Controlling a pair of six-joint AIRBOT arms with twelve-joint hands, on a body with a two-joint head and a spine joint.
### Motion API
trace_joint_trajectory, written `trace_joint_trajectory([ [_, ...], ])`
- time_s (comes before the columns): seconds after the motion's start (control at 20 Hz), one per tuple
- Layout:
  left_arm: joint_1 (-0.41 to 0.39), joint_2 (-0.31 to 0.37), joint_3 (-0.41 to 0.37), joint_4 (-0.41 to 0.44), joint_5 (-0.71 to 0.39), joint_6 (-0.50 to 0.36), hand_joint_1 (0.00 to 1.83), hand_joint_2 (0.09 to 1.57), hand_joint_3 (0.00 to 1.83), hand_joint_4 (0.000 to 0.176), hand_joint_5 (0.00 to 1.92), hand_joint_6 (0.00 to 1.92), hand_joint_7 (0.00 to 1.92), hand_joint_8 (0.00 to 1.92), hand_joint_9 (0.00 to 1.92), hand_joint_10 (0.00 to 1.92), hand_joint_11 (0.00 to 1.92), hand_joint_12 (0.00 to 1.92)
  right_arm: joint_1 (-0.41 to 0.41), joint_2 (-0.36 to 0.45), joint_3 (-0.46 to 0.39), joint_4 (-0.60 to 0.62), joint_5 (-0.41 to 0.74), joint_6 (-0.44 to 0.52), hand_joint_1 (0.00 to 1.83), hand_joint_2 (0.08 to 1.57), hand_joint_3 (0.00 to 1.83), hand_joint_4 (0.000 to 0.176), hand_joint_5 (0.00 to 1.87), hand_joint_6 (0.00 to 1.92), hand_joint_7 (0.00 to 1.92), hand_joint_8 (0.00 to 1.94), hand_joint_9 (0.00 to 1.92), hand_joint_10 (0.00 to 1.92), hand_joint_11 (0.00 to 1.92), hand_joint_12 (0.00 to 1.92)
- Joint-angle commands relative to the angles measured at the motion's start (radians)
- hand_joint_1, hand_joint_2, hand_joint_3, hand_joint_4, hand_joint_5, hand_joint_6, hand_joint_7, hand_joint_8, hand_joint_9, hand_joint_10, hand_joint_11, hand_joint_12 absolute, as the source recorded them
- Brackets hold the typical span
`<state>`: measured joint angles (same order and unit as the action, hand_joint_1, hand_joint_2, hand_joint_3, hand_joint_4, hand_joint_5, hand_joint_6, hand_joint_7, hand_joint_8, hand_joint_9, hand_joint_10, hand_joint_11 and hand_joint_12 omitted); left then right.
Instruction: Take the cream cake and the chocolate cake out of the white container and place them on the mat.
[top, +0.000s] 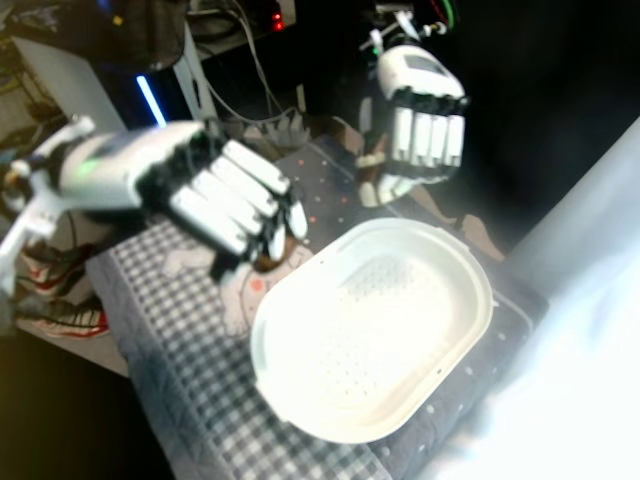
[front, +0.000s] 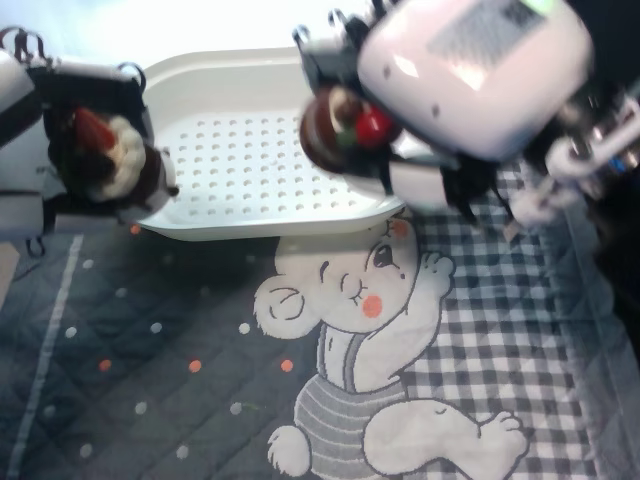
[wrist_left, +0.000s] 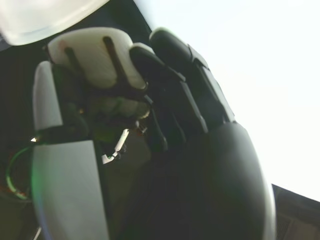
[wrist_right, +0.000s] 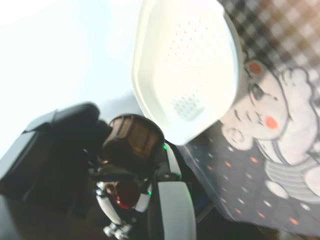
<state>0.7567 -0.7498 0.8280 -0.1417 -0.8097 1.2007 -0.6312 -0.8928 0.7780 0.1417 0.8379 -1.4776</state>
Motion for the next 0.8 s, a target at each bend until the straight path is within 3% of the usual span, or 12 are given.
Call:
trace_joint_trajectory([
  [0.0, -0.005, 0.012, -0.009, 0.009, -0.139, -0.003, 1.35, 1.18, 0.0, 0.0, 0.72, 1.23, 0.85, 1.2, 0.84, 1.38, 0.69, 1.45, -0.001, 0.019, -0.009, -0.009, 0.148, -0.005, 1.37, 1.15, 0.0, 0.0, 0.81, 0.95, 0.92, 1.13, 0.88, 1.44, 0.89, 1.58],
  [0.1, 0.017, 0.035, -0.048, 0.024, -0.133, -0.003, 1.35, 1.18, 0.0, 0.0, 0.74, 1.18, 0.86, 1.16, 0.9, 1.34, 0.75, 1.41, -0.043, 0.04, -0.043, -0.009, 0.159, -0.001, 1.27, 1.14, 0.0, 0.0, 0.89, 0.88, 0.98, 1.26, 1.01, 1.37, 0.94, 1.62],
  [0.15, 0.03, 0.042, -0.065, 0.028, -0.13, -0.003, 1.35, 1.17, 0.0, 0.0, 0.75, 1.18, 0.87, 1.15, 0.93, 1.3, 0.8, 1.33, -0.064, 0.045, -0.055, -0.009, 0.161, 0.018, 1.28, 1.12, 0.0, 0.0, 0.93, 0.86, 1.05, 1.14, 1.08, 1.27, 0.99, 1.58],
  [0.25, 0.066, 0.052, -0.098, 0.03, -0.116, -0.003, 1.35, 1.19, 0.0, 0.0, 0.71, 1.25, 0.82, 1.19, 0.87, 1.35, 0.78, 1.3, -0.141, 0.047, -0.065, 0.002, 0.173, 0.088, 1.28, 1.11, 0.0, 0.0, 0.93, 0.86, 1.05, 1.14, 1.09, 1.27, 1.0, 1.61],
  [0.4, 0.09, 0.039, -0.124, 0.031, -0.043, -0.003, 1.34, 1.22, 0.0, 0.0, 0.67, 1.31, 0.76, 1.26, 0.82, 1.46, 0.7, 1.42, -0.239, 0.048, -0.083, 0.059, 0.185, 0.117, 1.28, 1.1, 0.0, 0.0, 0.99, 0.75, 1.05, 1.15, 1.05, 1.31, 0.95, 1.67],
  [0.45, 0.103, 0.025, -0.126, 0.029, -0.021, -0.003, 1.34, 1.22, 0.0, 0.0, 0.65, 1.31, 0.75, 1.29, 0.82, 1.48, 0.7, 1.46, -0.259, 0.048, -0.087, 0.074, 0.185, 0.117, 1.36, 1.13, 0.0, 0.0, 0.91, 0.82, 0.98, 1.06, 0.92, 1.42, 0.9, 1.6],
  [0.5, 0.122, 0.003, -0.124, 0.017, 0.002, -0.003, 1.34, 1.23, 0.0, 0.0, 0.63, 1.31, 0.73, 1.32, 0.81, 1.51, 0.73, 1.5, -0.274, 0.045, -0.088, 0.092, 0.184, 0.117, 1.38, 1.12, 0.0, 0.0, 0.93, 0.84, 1.0, 0.98, 0.91, 1.39, 0.85, 1.6],
  [0.55, 0.135, -0.009, -0.123, 0.009, 0.012, -0.003, 1.34, 1.24, 0.0, 0.0, 0.62, 1.33, 0.71, 1.34, 0.8, 1.52, 0.71, 1.53, -0.286, 0.036, -0.088, 0.1, 0.184, 0.117, 1.38, 1.13, 0.0, 0.0, 0.94, 0.78, 0.95, 1.1, 0.88, 1.42, 0.87, 1.62],
  [0.65, 0.174, -0.035, -0.12, 0.0, 0.029, -0.029, 1.34, 1.21, 0.0, 0.0, 0.67, 1.22, 0.77, 1.28, 0.89, 1.45, 0.79, 1.52, -0.315, 0.013, -0.09, 0.121, 0.18, 0.117, 1.38, 1.14, 0.0, 0.0, 0.92, 0.81, 0.97, 1.07, 0.84, 1.47, 0.82, 1.64],
  [0.7, 0.19, -0.049, -0.114, 0.0, 0.041, -0.053, 1.23, 1.23, 0.0, 0.0, 0.69, 1.23, 0.83, 1.39, 0.9, 1.31, 0.85, 1.52, -0.328, 0.003, -0.091, 0.132, 0.175, 0.117, 1.3, 1.11, 0.0, 0.0, 1.0, 0.71, 1.01, 1.18, 0.93, 1.44, 0.83, 1.69],
  [0.75, 0.202, -0.061, -0.11, -0.001, 0.053, -0.065, 1.22, 1.23, 0.0, 0.0, 0.69, 1.22, 0.85, 1.43, 0.91, 1.28, 0.88, 1.53, -0.335, -0.005, -0.091, 0.138, 0.169, 0.12, 1.29, 1.1, 0.0, 0.0, 1.03, 0.69, 1.04, 1.16, 0.94, 1.41, 0.81, 1.72],
])
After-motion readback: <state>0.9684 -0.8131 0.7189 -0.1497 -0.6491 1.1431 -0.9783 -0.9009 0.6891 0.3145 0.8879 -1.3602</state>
